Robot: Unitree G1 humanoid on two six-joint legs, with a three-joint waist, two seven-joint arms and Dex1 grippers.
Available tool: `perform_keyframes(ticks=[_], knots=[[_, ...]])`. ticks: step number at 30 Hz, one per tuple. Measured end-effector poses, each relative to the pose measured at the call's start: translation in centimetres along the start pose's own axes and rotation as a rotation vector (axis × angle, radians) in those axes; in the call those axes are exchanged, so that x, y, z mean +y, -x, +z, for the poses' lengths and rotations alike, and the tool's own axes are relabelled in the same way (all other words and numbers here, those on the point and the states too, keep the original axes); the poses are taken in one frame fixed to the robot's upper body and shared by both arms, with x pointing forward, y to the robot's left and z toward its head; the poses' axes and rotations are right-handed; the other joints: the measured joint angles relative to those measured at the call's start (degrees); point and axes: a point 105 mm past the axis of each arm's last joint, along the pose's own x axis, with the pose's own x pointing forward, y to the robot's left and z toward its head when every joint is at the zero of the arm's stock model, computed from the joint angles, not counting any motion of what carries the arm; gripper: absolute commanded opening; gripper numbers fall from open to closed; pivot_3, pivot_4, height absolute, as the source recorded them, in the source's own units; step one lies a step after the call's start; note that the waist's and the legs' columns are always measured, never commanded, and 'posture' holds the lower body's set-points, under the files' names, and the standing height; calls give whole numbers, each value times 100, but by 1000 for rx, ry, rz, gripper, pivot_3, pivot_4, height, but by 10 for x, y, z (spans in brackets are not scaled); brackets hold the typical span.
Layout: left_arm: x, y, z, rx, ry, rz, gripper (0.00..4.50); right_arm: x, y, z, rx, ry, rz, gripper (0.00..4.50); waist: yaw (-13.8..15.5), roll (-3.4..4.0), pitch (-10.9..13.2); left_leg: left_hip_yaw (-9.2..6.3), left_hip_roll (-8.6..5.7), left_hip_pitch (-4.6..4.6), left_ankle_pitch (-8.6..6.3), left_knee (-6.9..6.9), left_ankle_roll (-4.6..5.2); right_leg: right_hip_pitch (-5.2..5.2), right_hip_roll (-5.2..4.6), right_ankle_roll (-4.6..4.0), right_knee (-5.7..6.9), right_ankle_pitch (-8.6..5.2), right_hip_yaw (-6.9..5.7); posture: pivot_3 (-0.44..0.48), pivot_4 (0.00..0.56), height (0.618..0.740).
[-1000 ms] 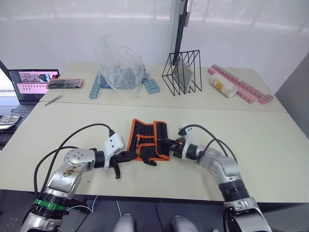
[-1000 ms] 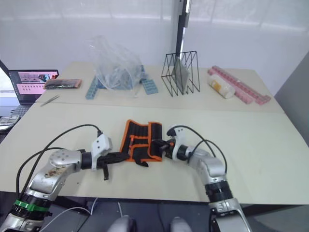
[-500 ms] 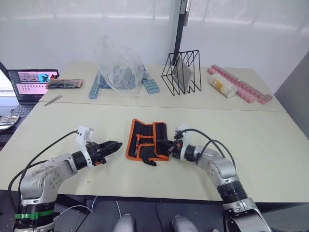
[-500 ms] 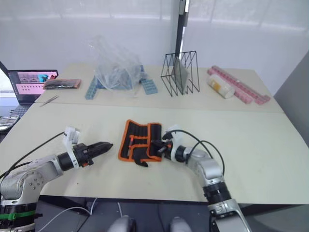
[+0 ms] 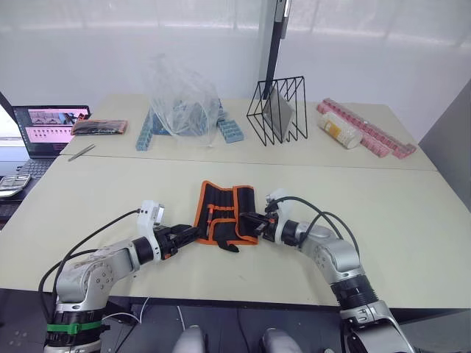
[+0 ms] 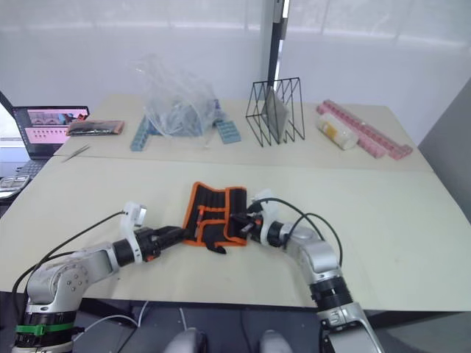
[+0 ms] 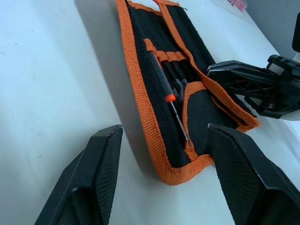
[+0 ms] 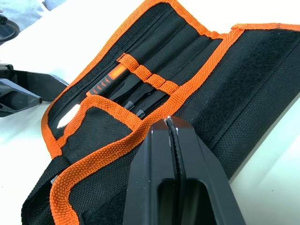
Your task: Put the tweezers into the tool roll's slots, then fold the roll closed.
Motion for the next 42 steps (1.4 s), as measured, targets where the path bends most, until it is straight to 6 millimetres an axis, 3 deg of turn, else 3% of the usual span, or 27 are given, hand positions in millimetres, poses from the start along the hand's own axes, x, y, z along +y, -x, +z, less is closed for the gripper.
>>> perform_keyframes(ticks=[6, 12, 18, 25, 32, 35, 38, 42], knots=[[0, 0, -1, 5, -1, 0, 13, 1, 1, 0, -3, 3, 0, 0, -1, 0, 0, 0, -2, 0, 1, -15, -2, -2, -2, 0, -10, 0, 1, 0, 150, 705], [1, -3, 0, 10, -8, 2, 13, 1, 1, 0, -4, 4, -2, 0, 5, 0, 0, 0, -2, 1, 8, -31, -13, -2, -3, -1, -23, 1, 1, 0, 150, 705], [4, -4, 15, 6, -65, 3, 13, 3, 1, 1, -3, 18, -2, 0, 0, -1, 1, 0, -2, 1, 18, -54, -29, -7, -2, -5, -38, 3, 0, 0, 150, 705], [4, 4, 34, 39, -248, -37, 13, 14, -3, 0, -1, 29, 10, 0, -46, -2, 2, 6, 5, -13, 19, -90, -31, -43, 2, -12, -38, 8, 1, 0, 150, 705], [5, 0, 36, 101, -363, -74, 13, 16, -5, 1, -7, 25, -2, 0, -43, -3, 2, 16, 9, -31, 21, -95, -34, -76, 4, -16, -25, 10, 0, 0, 150, 705], [-2, -6, 42, 101, -390, -100, 13, 15, -5, 1, -5, 29, -9, 0, -21, -3, 3, 18, 9, -31, 26, -94, -40, -75, 5, -16, -25, 10, 1, 0, 150, 705], [-22, -21, 51, 74, -397, -172, 13, 13, -5, 1, -2, 36, -16, 0, -15, -4, 2, 18, 8, -34, 31, -92, -47, -74, 5, -15, -25, 10, 1, 0, 150, 705], [-48, -39, 39, 102, -373, -269, 13, 16, -8, 1, 0, 43, -10, 0, -37, -3, 2, 18, 9, -36, 31, -90, -48, -78, 9, -15, -14, 10, 3, 0, 150, 705]])
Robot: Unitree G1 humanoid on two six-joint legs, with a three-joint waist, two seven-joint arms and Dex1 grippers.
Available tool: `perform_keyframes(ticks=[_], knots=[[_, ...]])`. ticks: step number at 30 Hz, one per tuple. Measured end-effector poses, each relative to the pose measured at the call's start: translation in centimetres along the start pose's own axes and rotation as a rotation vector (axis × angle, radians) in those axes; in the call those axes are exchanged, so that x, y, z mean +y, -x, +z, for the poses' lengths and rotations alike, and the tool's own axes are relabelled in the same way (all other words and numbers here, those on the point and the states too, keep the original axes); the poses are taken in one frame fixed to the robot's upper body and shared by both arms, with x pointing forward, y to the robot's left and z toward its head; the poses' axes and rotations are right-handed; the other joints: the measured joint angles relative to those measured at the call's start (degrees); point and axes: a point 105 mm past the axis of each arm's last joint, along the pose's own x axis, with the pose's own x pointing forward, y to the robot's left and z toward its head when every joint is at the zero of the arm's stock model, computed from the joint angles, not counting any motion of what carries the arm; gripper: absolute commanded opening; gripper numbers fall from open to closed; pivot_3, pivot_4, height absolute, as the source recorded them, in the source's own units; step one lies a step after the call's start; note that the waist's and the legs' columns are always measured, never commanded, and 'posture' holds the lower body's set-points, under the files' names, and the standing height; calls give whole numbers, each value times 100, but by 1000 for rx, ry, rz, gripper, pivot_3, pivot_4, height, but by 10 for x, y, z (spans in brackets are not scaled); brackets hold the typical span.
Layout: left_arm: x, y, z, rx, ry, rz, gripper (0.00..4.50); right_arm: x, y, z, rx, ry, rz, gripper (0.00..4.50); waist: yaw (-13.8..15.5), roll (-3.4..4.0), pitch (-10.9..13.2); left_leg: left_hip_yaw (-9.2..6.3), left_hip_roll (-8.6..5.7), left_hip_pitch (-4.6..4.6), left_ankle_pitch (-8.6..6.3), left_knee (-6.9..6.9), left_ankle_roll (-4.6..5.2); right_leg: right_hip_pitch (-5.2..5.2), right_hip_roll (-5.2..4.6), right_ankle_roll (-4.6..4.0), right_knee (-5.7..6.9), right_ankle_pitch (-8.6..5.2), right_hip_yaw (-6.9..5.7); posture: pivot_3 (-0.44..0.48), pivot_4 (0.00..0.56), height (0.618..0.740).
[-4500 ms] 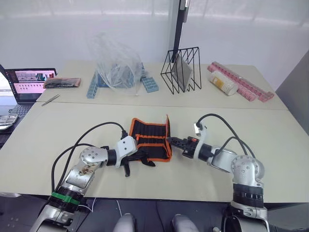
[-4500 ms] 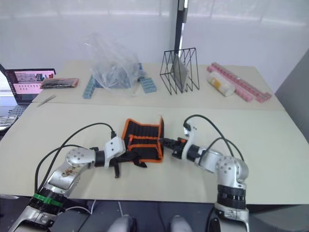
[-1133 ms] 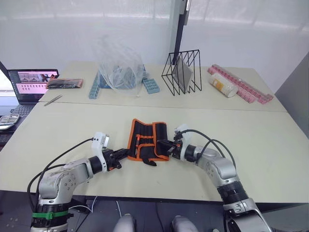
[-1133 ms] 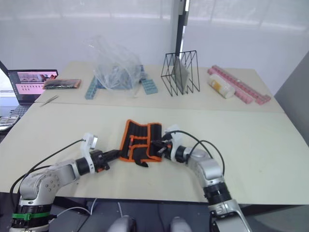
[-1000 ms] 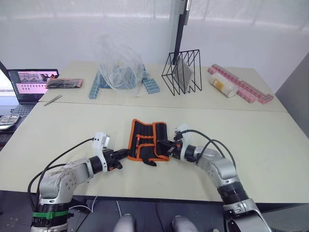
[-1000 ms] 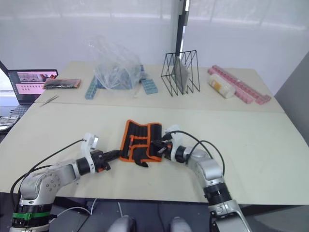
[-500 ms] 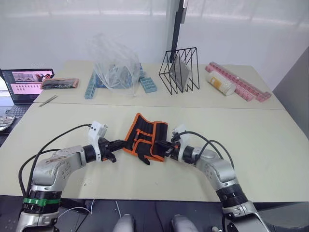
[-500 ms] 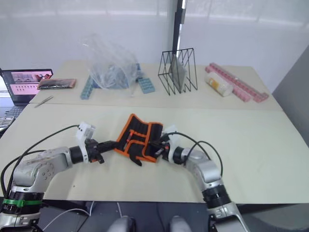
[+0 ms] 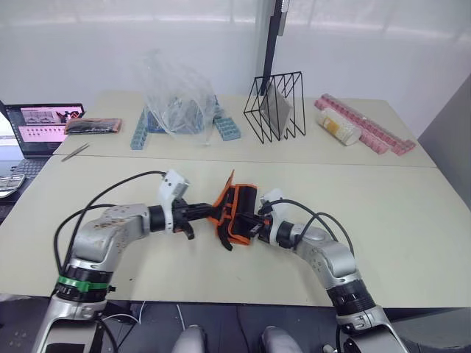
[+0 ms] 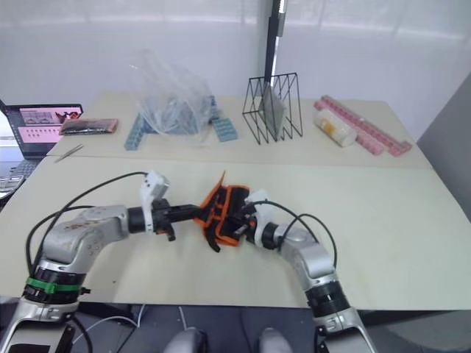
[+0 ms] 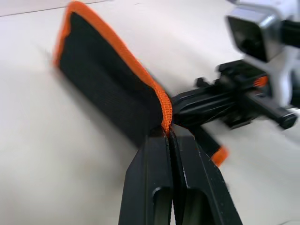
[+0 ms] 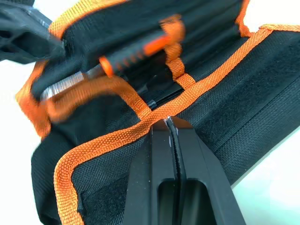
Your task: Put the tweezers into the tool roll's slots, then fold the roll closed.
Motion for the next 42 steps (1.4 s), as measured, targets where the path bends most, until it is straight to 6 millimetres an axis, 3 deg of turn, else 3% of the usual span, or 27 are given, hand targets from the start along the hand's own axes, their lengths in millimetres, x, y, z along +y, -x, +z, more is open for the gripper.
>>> perform_keyframes(ticks=[7, 12, 25, 32, 37, 42], knots=[[-3, -26, -19, 54, 44, 13, 13, -1, 1, 0, 3, 6, -10, 0, 22, 0, 0, -5, -5, 4, 1, 6, -1, -3, 0, 0, 27, 0, 0, 0, 150, 705], [-1, -41, -18, 62, 51, 29, 13, -6, 4, -1, 5, 1, -34, 0, 59, -1, 0, -9, -11, 13, 10, 15, -9, 15, -3, 1, 25, -1, 1, 0, 150, 705], [-5, -53, -26, 102, -35, 48, 13, -17, 13, 2, -19, -142, -56, 0, 185, 1, -1, -21, -16, 43, 20, 16, -11, 72, -4, 3, -8, -1, -4, 0, 150, 705], [-7, -59, -29, 123, -81, 39, 13, -23, 18, 12, -85, -284, -78, 0, 202, 0, -1, -29, -19, 30, 20, 15, -11, 72, -5, 4, -24, -1, -8, 0, 150, 705], [-9, -62, -28, 135, -102, 18, 13, -38, 29, 23, -163, -379, -112, 0, 206, 4, 1, -38, -25, 8, 19, 14, -10, 59, -6, 4, -24, -1, -9, 0, 150, 705], [-9, -64, -27, 137, -99, 9, 13, -43, 36, 44, -246, -336, -85, 0, 206, 6, 2, -45, -30, 2, 19, 14, -10, 57, -6, 6, -25, 0, -9, 0, 150, 705]])
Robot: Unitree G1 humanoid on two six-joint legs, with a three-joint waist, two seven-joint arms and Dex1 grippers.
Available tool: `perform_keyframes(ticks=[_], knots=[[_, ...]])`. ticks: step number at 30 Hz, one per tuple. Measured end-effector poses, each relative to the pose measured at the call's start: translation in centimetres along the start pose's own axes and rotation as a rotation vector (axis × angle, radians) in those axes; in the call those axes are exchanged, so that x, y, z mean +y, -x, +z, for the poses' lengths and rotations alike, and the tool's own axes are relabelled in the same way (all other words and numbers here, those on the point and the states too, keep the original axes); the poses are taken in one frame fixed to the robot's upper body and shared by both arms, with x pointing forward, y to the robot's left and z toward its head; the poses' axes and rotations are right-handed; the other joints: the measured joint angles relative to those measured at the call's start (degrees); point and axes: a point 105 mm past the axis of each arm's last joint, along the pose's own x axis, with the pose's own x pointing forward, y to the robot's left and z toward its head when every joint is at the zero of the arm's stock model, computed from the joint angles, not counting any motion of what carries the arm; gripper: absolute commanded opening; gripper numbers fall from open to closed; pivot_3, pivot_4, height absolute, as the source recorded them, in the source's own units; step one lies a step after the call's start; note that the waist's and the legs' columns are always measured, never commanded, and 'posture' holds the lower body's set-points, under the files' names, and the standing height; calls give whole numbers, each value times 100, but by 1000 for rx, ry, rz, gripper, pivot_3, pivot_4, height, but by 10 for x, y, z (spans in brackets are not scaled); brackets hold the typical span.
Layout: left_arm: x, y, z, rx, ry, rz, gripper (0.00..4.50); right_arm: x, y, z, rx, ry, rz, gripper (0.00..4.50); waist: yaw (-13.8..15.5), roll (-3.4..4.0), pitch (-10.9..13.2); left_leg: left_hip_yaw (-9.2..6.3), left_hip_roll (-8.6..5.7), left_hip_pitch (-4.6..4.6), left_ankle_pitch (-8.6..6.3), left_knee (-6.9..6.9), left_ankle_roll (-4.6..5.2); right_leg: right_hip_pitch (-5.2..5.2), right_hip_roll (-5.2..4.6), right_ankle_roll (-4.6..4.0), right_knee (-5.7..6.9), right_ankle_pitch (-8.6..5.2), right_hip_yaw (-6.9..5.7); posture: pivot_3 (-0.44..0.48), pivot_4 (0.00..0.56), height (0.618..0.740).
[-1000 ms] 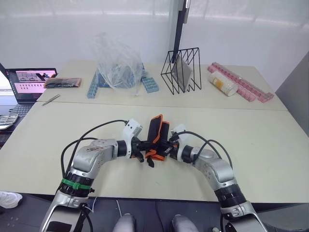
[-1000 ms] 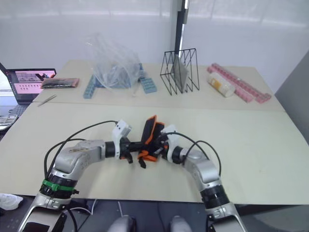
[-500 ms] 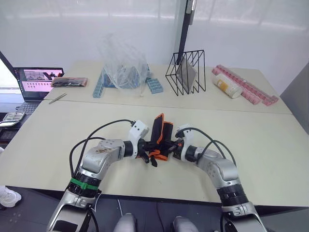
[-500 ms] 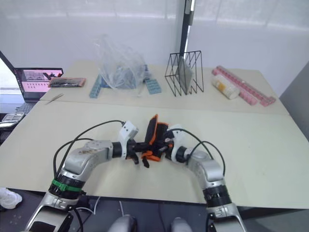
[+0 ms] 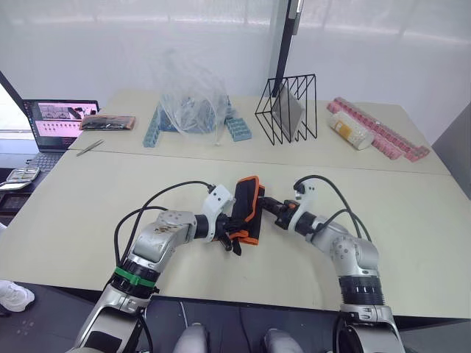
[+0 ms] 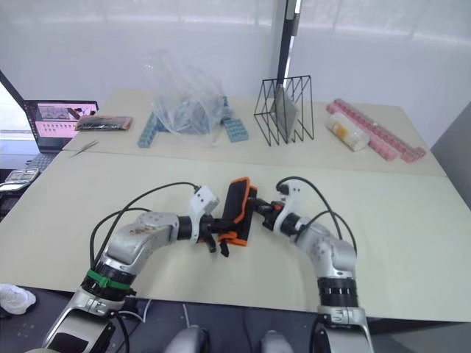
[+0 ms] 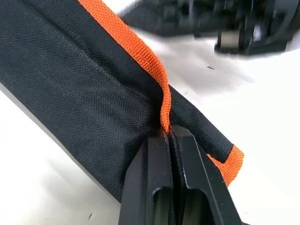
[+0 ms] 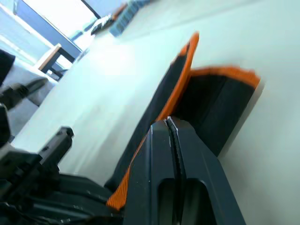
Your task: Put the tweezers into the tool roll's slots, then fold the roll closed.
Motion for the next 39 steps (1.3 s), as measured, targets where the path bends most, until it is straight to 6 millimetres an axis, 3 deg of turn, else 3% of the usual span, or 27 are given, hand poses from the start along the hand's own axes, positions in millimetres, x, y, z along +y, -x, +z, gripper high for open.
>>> perform_keyframes(ticks=[3, 8, 12, 34, 39], knots=[[0, -1, 0, 3, -5, -3, 13, 14, -5, 9, -38, 21, 81, 0, 0, 0, 0, -5, -2, -1, 0, 0, 0, 1, 0, 0, 0, 0, -1, 0, 150, 705], [-1, -2, 1, 10, -20, -5, 13, 36, -28, -8, 56, 149, 148, 0, 5, 1, 0, -13, -4, -1, 0, 0, 0, 3, 0, 0, 2, 0, -7, 0, 150, 705], [-2, -3, 1, 8, -30, -13, 13, 15, -37, -33, 173, 214, 47, 0, 10, 1, 0, -24, -18, -4, 1, 1, 0, 3, -9, 2, 6, 1, -6, 0, 150, 705], [0, -3, 4, 5, -67, -25, 13, 2, -29, -27, 194, 292, 56, 0, 0, 3, -1, -84, -39, -2, 4, 1, -3, 30, -10, 2, 12, 1, -34, 0, 150, 705], [-2, -1, 5, -7, -56, -55, 1553, 0, -27, -28, 194, 290, 51, 0, -13, 3, -2, -85, -38, -2, 4, 1, -4, 28, -10, 2, 16, 1, -34, 0, 150, 705]])
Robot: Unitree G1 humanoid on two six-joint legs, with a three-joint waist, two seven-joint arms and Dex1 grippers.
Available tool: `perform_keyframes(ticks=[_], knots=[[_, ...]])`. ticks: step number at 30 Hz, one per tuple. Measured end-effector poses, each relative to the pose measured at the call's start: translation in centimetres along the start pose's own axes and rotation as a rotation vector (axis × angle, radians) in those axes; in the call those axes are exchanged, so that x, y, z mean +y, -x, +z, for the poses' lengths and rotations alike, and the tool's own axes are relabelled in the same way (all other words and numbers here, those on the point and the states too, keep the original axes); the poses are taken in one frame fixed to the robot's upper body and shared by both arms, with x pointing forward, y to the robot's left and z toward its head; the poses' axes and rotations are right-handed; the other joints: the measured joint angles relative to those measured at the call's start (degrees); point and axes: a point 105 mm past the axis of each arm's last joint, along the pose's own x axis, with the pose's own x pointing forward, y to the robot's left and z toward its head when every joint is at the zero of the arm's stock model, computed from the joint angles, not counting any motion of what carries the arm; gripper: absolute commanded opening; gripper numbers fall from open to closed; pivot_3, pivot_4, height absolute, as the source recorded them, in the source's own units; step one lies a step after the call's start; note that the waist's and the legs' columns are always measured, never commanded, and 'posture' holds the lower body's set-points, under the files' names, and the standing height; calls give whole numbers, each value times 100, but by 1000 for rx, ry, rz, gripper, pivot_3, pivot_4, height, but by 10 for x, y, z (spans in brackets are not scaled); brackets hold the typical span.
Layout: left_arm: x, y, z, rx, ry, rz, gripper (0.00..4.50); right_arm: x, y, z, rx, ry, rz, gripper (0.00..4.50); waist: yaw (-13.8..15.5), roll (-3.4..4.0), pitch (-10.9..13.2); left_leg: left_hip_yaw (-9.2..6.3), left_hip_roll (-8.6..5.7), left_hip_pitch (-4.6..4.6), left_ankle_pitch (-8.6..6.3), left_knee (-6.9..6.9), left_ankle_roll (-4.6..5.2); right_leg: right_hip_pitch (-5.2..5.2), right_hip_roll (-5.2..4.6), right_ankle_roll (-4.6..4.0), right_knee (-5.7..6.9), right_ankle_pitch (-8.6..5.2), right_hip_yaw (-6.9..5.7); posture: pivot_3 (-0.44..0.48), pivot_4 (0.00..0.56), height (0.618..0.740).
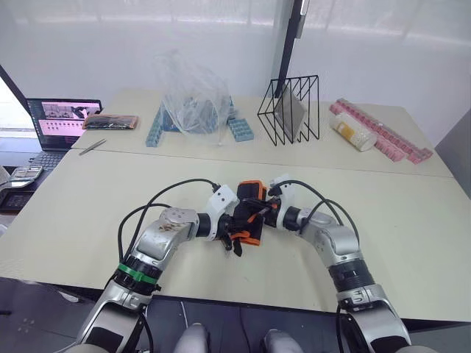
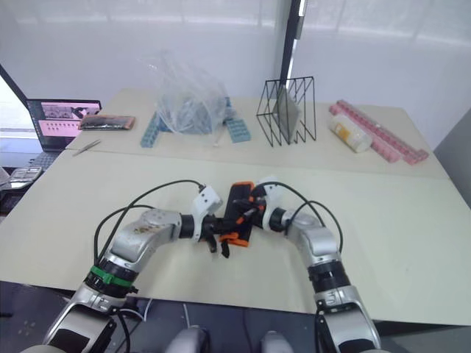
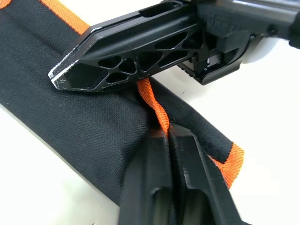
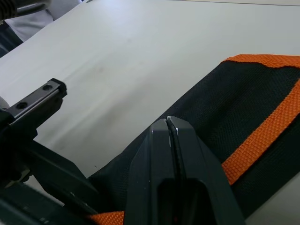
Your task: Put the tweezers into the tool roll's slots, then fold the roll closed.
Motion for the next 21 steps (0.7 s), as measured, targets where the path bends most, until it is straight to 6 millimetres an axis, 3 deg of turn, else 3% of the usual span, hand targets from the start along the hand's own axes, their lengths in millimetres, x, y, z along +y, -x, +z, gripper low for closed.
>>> perform_keyframes(ticks=[7, 12, 16, 21], knots=[[-5, 11, 2, -22, 0, -55, 3784, -1, 1, -4, 15, 5, -8, 0, -37, 1, 1, -1, 1, 2, 6, 0, -5, -5, 2, 0, 14, 0, 0, 0, 150, 705], [10, 33, 9, -62, 5, -22, 3784, -2, 2, -5, 19, 10, -11, 0, -50, 2, 1, -2, 1, 2, 8, 0, -5, -7, 2, 0, 18, 0, 0, 0, 150, 705], [17, 40, 20, -108, -16, -17, 2555, -3, 3, -5, 21, 16, -14, 0, -24, 2, 1, -2, -1, 1, 8, 0, -5, -6, 1, 0, 17, 0, -1, 0, 150, 705], [9, 32, 25, -153, -43, -93, 868, -2, 3, -5, 22, 18, -12, 0, -29, 2, 1, -2, 0, -1, 8, 0, -5, -9, 2, 0, 20, 0, -1, 0, 150, 705]])
